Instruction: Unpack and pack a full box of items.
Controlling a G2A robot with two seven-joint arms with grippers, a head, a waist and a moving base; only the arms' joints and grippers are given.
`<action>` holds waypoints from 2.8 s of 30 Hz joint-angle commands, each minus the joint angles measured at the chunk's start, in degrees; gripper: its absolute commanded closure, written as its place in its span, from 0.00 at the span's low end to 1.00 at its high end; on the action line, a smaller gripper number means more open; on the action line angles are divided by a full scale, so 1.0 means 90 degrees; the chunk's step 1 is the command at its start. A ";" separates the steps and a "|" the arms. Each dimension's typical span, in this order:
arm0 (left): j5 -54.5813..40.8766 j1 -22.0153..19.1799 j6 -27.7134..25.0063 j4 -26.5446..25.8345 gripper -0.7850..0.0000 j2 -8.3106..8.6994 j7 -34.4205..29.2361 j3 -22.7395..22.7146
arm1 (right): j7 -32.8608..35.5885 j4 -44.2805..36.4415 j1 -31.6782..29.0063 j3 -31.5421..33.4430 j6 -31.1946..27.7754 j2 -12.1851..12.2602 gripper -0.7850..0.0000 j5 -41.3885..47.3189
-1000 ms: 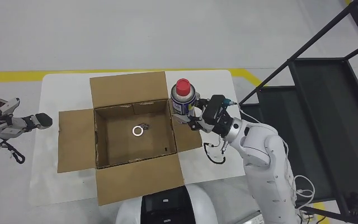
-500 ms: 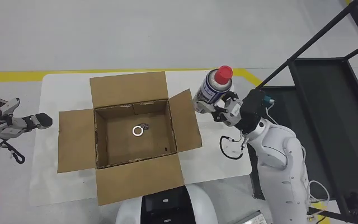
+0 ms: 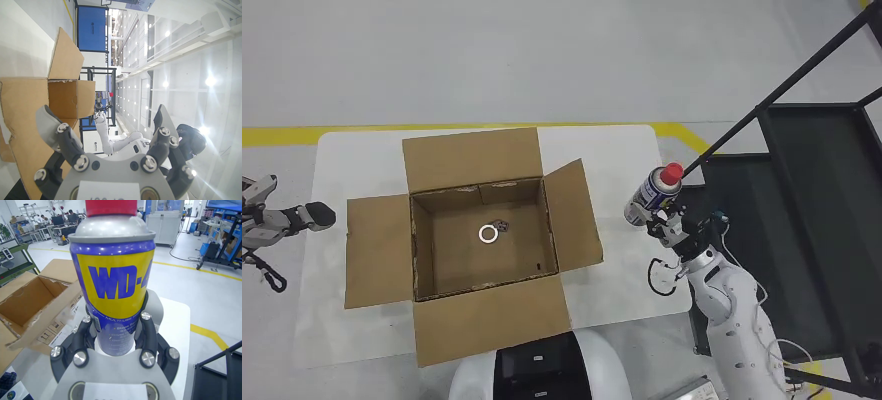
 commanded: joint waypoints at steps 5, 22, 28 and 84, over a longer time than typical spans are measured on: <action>0.0000 0.0000 0.0000 0.0000 0.00 0.0000 0.0000 0.0000 | -0.0003 0.0018 0.0003 -0.0004 0.0007 0.0000 1.00 0.0013; 0.0000 0.0000 0.0000 0.0000 0.00 0.0000 0.0000 0.0000 | -0.0545 0.0878 0.0298 -0.0061 0.0011 0.0041 1.00 -0.0038; 0.0000 0.0000 0.0000 0.0000 0.00 0.0000 0.0000 0.0000 | -0.2042 0.2637 0.1045 -0.0117 0.0542 0.0068 1.00 -0.0418; 0.0000 0.0000 0.0000 0.0000 0.00 0.0000 0.0000 0.0000 | -0.4734 0.8763 0.4173 -0.1349 0.1862 0.0105 0.00 -0.1067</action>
